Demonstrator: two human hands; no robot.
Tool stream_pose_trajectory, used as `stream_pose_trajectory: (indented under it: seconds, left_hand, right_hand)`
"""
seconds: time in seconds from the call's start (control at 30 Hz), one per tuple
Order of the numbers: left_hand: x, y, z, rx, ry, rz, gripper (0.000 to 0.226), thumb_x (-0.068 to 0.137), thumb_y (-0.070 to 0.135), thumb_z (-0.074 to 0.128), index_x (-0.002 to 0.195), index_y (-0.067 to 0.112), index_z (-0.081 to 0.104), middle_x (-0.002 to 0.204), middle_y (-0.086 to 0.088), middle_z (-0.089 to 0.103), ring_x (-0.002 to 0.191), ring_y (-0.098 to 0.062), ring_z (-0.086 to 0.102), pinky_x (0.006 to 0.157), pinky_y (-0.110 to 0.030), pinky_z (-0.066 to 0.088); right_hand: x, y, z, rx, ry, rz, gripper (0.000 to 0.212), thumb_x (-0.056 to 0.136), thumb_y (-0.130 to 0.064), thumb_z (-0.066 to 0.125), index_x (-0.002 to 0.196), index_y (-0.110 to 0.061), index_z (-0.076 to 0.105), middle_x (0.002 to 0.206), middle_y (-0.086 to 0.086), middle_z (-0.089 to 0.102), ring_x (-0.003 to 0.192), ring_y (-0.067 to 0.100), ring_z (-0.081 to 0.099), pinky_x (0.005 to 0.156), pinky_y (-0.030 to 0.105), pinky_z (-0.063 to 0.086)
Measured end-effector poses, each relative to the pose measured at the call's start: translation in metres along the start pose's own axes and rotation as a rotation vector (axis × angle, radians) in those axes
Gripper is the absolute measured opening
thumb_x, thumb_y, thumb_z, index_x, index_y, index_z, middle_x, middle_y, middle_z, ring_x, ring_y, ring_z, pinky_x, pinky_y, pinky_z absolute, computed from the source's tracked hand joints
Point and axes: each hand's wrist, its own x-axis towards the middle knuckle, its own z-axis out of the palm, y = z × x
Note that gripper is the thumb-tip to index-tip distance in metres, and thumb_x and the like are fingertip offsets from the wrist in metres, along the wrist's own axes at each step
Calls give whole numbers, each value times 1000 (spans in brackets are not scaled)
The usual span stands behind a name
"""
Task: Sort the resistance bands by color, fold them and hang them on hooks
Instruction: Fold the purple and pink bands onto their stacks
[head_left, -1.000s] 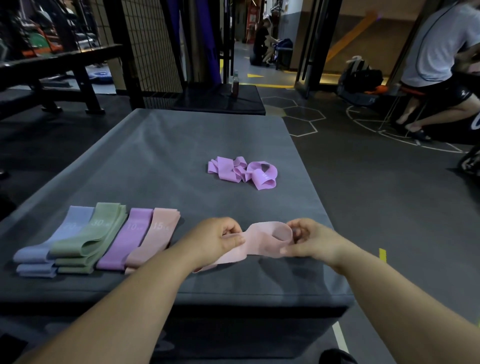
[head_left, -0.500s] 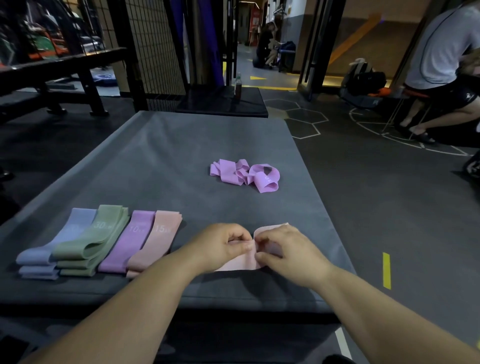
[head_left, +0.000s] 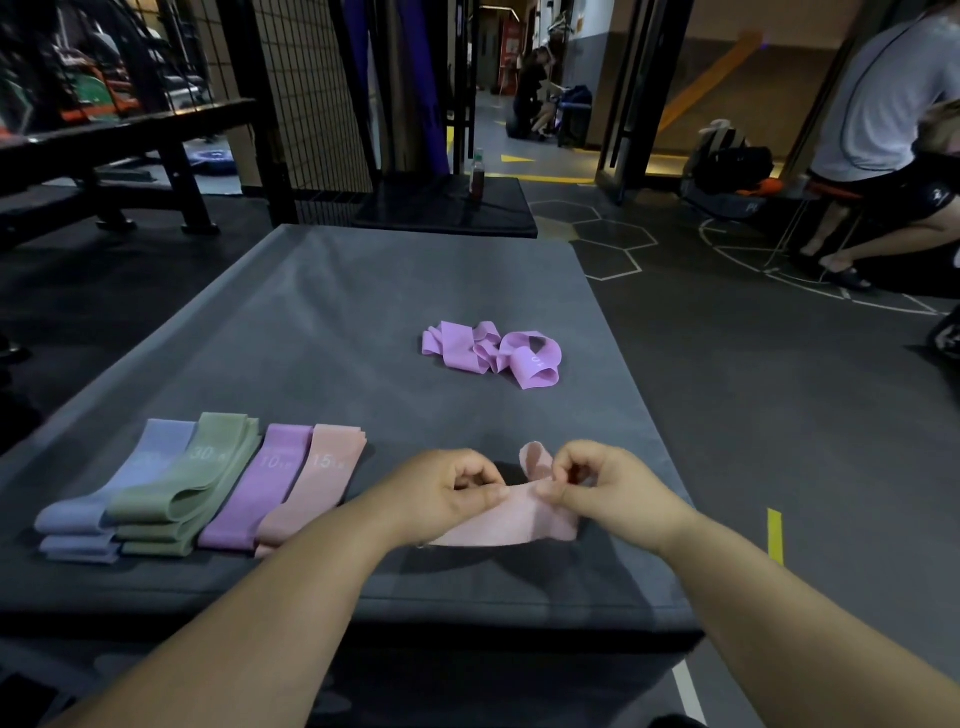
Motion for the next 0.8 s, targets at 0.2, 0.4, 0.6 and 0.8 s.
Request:
stream_pose_trajectory:
  seconds: [0.2, 0.4, 0.6, 0.8]
  left_hand:
    - [-1, 3, -2, -21, -45, -19, 10, 95, 34, 57, 90, 29, 64, 69, 13, 64, 57, -4, 55, 67, -27, 47]
    - [1, -4, -2, 3, -13, -34, 17, 90, 53, 54, 91, 37, 61, 88, 14, 69, 87, -5, 63, 89, -29, 50]
    - [0, -12, -2, 80, -79, -111, 26, 85, 40, 71, 109, 36, 62, 105, 20, 66, 93, 4, 61, 81, -15, 47]
    - [3, -11, -3, 129, 6, -117, 27, 90, 22, 62, 113, 36, 60, 109, 15, 64, 90, -4, 59, 66, -7, 41]
  right_hand:
    - [1, 6, -19, -3, 92, 74, 26, 83, -16, 76, 69, -15, 55, 59, -5, 49, 56, 8, 39, 51, 18, 32]
    - [5, 18, -34, 27, 282, 168, 26, 85, -10, 71, 69, -17, 52, 58, 2, 49, 60, 18, 40, 58, 30, 34]
    - [2, 19, -51, -23, 343, 241, 18, 88, 1, 57, 93, -14, 66, 64, 8, 63, 59, 18, 54, 59, 28, 43]
    - [-2, 13, -54, -66, 328, 285, 20, 93, -13, 57, 79, -21, 70, 87, 0, 69, 76, 15, 59, 63, 24, 46]
